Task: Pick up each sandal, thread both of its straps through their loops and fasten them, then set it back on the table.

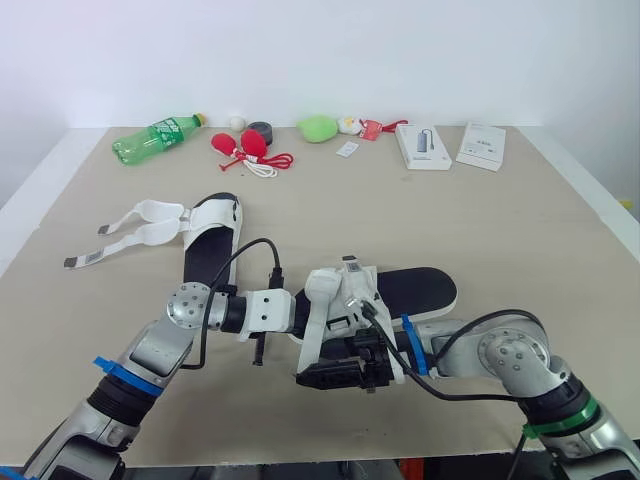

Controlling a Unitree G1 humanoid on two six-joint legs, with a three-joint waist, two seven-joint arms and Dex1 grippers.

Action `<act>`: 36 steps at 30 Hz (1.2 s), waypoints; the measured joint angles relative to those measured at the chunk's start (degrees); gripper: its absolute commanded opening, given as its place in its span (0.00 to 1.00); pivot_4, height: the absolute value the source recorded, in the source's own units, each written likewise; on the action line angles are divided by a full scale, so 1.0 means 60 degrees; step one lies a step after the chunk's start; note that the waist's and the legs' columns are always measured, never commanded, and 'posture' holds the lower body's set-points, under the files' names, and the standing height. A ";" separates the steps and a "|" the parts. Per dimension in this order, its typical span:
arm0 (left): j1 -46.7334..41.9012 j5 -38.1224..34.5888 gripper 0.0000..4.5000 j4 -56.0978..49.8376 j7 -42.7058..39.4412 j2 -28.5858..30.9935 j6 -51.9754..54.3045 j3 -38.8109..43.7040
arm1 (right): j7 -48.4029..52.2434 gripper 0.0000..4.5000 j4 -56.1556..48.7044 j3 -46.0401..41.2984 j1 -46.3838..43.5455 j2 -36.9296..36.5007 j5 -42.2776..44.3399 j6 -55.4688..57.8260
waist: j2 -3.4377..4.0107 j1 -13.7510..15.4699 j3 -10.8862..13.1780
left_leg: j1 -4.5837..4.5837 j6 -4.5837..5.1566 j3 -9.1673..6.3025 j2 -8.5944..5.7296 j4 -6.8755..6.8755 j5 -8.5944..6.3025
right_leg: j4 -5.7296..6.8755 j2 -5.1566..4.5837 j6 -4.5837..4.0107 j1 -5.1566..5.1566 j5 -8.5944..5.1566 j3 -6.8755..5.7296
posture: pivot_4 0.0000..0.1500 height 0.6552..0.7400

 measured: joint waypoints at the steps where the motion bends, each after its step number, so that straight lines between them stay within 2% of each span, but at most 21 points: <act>1: 0.0001 0.0001 0.00 0.0001 0.0000 0.0000 0.0000 -0.0008 | -0.0154 0.66 0.0000 -0.0057 0.0019 0.0080 0.0001 0.0146 | 0.0000 -0.0001 0.0000 | 0.0000 0.0000 0.0000 0.0000 0.0000 0.0000 | 0.0000 0.0001 0.0000 0.0000 0.0000 0.0002 | 1.00 1.00; 4: 0.0003 0.0001 0.00 0.0007 0.0000 0.0000 0.0000 -0.0015 | -0.0389 0.37 -0.0003 -0.0119 0.0023 0.0307 -0.0004 0.0425 | 0.0000 -0.0002 0.0000 | 0.0002 0.0000 -0.0002 0.0002 0.0000 0.0000 | 0.0000 0.0006 -0.0001 -0.0001 0.0000 0.0001 | 1.00 1.00; 5: 0.0004 0.0001 0.00 0.0006 0.0000 0.0000 0.0000 -0.0017 | -0.0426 0.24 -0.0007 -0.0124 0.0022 0.0374 -0.0018 0.0545 | 0.0000 -0.0002 0.0000 | 0.0001 0.0000 -0.0001 0.0002 -0.0001 0.0000 | 0.0000 0.0005 -0.0001 -0.0001 0.0001 0.0002 | 1.00 1.00; 6: 0.0004 0.0000 0.00 0.0006 0.0001 0.0000 0.0000 -0.0018 | -0.0434 0.17 -0.0019 -0.0124 0.0022 0.0410 -0.0030 0.0621 | 0.0000 -0.0002 0.0000 | 0.0001 0.0000 -0.0001 0.0002 0.0000 0.0000 | 0.0000 0.0004 -0.0001 -0.0001 0.0000 0.0002 | 1.00 1.00; 7: 0.0007 0.0000 0.00 0.0005 0.0001 -0.0001 0.0000 -0.0020 | -0.0437 0.03 -0.0026 -0.0132 0.0022 0.0450 -0.0039 0.0744 | 0.0000 -0.0002 0.0000 | 0.0001 0.0000 -0.0001 0.0001 0.0000 0.0000 | 0.0000 0.0004 -0.0001 -0.0001 0.0001 0.0003 | 1.00 1.00; 8: 0.0007 0.0000 0.00 0.0005 0.0001 -0.0001 0.0000 -0.0020 | -0.0437 0.01 -0.0026 -0.0132 0.0022 0.0455 -0.0039 0.0769 | 0.0000 -0.0002 0.0000 | 0.0000 0.0000 -0.0001 0.0001 -0.0001 0.0000 | 0.0000 0.0004 -0.0001 -0.0001 0.0000 0.0002 | 1.00 1.00; 16: 0.0014 -0.0005 0.00 0.0002 0.0000 0.0002 0.0002 -0.0014 | -0.0367 0.01 0.0061 -0.0671 -0.0059 0.0556 0.0131 0.1324 | -0.0001 -0.0004 0.0000 | -0.0001 0.0000 -0.0001 0.0002 -0.0001 0.0000 | -0.0002 0.0004 -0.0002 -0.0003 0.0000 0.0003 | 1.00 1.00; 20: 0.0009 -0.0007 0.00 0.0040 0.0001 0.0008 -0.0008 0.0000 | -0.0254 0.01 0.0801 -0.1457 -0.1489 0.0207 0.1364 0.1979 | 0.0000 -0.0018 0.0002 | -0.0002 0.0002 0.0003 0.0002 0.0002 0.0001 | -0.0002 0.0005 -0.0003 -0.0004 0.0006 0.0011 | 1.00 1.00; 23: 0.0002 -0.0018 0.00 0.0052 -0.0013 -0.0003 -0.0053 -0.0017 | 0.0163 0.01 0.1306 -0.1697 -0.2481 -0.0074 0.1586 0.2336 | -0.0001 -0.0011 0.0002 | -0.0007 0.0002 0.0002 0.0003 -0.0004 0.0001 | -0.0005 0.0007 -0.0005 -0.0012 0.0004 0.0009 | 1.00 1.00; 27: -0.0028 -0.0014 0.00 0.0172 -0.0045 -0.0075 -0.0207 -0.0032 | 0.1249 0.01 0.1974 -0.1392 -0.3582 -0.0201 0.0276 0.2412 | -0.0001 0.0009 0.0001 | -0.0017 0.0005 0.0001 0.0000 -0.0005 -0.0001 | -0.0010 0.0005 -0.0001 -0.0017 0.0001 0.0008 | 1.00 1.00; 36: -0.0096 0.0019 0.00 0.0344 -0.0051 -0.0241 -0.0340 -0.0041 | 0.3670 0.01 0.3322 0.0221 -0.4430 -0.0326 -0.2920 0.1462 | -0.0001 0.0028 0.0001 | -0.0035 0.0004 0.0003 -0.0016 0.0010 -0.0001 | -0.0022 -0.0006 0.0009 -0.0020 0.0008 0.0016 | 1.00 1.00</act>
